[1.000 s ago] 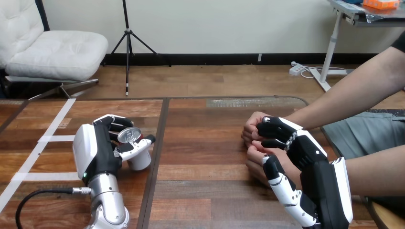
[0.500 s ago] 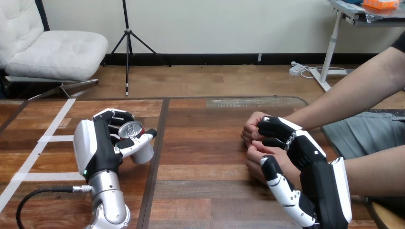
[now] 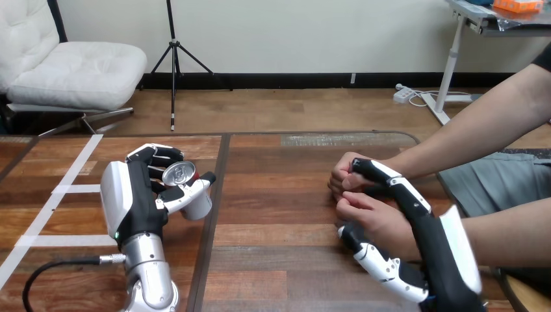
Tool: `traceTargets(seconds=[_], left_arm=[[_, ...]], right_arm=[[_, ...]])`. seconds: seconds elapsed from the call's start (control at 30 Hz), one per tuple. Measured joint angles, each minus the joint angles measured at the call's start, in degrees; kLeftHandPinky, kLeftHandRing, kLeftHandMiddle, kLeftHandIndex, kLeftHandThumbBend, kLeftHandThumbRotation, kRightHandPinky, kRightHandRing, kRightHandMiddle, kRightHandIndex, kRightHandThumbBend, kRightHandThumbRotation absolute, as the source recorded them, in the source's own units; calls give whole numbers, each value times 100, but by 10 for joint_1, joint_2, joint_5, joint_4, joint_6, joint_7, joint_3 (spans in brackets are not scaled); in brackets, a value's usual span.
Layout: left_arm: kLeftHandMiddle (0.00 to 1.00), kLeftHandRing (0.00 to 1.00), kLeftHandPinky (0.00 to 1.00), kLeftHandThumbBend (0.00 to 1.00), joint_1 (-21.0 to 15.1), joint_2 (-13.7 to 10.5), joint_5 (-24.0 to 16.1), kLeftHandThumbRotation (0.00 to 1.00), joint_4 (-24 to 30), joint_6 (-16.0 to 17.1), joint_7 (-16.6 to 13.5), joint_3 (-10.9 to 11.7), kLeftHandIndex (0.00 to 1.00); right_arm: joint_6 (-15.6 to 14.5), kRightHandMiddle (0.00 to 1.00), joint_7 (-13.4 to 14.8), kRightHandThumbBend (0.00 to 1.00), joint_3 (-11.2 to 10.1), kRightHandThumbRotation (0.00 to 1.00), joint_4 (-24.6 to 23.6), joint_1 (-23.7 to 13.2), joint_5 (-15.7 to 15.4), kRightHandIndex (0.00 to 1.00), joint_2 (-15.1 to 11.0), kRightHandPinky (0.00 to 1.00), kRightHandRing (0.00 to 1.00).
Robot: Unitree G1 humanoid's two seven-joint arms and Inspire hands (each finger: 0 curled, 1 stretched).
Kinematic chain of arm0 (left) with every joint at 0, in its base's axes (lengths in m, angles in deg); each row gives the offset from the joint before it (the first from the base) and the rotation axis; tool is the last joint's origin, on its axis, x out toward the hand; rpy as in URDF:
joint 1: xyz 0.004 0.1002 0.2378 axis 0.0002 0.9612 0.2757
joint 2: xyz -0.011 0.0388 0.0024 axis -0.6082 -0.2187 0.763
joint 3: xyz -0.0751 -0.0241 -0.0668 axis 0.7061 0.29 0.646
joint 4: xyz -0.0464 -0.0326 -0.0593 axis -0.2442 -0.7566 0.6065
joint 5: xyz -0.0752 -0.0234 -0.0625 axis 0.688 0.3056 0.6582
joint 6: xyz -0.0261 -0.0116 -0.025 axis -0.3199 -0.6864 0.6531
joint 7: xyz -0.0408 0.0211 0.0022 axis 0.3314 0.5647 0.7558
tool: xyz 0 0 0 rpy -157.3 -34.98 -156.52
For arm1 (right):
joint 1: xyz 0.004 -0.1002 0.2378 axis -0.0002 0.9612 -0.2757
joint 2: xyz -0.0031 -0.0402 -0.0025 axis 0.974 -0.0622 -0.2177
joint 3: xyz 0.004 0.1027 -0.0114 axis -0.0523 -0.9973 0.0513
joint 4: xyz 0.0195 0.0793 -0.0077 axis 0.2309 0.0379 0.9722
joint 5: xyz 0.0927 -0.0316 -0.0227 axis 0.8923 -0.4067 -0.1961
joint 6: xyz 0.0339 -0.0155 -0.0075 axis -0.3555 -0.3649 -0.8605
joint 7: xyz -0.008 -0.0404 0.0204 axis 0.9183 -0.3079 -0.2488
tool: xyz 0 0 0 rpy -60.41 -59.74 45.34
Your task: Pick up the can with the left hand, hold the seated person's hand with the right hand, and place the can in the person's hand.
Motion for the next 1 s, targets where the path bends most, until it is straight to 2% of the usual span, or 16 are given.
traceTargets(seconds=[0.13,0.43,0.67,1.0], left_arm=[[49,41,35,71,5,0,-3,0,2,4,-3,0,49],[49,41,35,70,15,2,-5,0,3,7,-3,0,49],[49,42,36,70,22,5,-3,0,4,9,-2,1,49],[48,41,35,69,28,11,-4,0,4,12,-2,0,49]], right_arm=[[-38,97,5,70,-19,62,-30,-1,-57,97,-26,96,97],[-119,100,9,70,-53,43,-95,-9,-181,100,-90,100,100],[-169,100,7,74,-65,34,-141,-12,-230,100,-129,100,100],[-223,100,-11,76,-71,28,-182,-13,-261,100,-167,100,100]])
